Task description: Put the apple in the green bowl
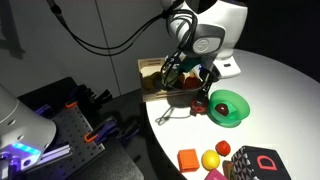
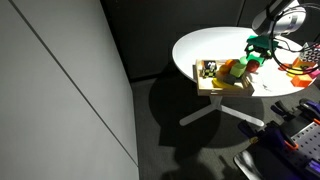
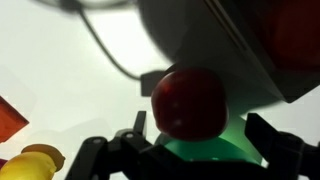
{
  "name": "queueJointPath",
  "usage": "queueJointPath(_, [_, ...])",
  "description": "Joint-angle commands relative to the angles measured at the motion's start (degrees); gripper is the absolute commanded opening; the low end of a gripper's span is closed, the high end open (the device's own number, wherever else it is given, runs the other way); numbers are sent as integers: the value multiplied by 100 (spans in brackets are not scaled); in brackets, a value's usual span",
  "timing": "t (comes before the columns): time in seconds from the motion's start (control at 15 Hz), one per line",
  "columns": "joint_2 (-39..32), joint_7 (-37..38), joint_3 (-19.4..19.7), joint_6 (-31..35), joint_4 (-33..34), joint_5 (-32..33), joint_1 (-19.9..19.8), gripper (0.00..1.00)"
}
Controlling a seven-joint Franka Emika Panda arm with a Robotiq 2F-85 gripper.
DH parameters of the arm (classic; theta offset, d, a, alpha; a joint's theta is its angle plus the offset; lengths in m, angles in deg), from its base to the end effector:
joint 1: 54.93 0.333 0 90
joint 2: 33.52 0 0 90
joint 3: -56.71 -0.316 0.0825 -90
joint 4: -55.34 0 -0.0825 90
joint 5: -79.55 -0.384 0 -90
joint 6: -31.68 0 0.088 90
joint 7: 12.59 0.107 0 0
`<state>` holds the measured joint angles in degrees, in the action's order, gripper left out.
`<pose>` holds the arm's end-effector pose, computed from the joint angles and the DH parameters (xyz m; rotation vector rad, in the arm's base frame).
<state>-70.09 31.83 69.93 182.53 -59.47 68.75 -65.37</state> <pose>0.5486 -0.2451 0.1422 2.4614 -1.8863 0.0362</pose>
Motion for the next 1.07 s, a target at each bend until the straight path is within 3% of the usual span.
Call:
queueJointPath(0.0, [-127,-142,-20,68,155,-194,6,100])
queueJointPath(1.0, [-321,-126,-6,163,209,-176,78,100])
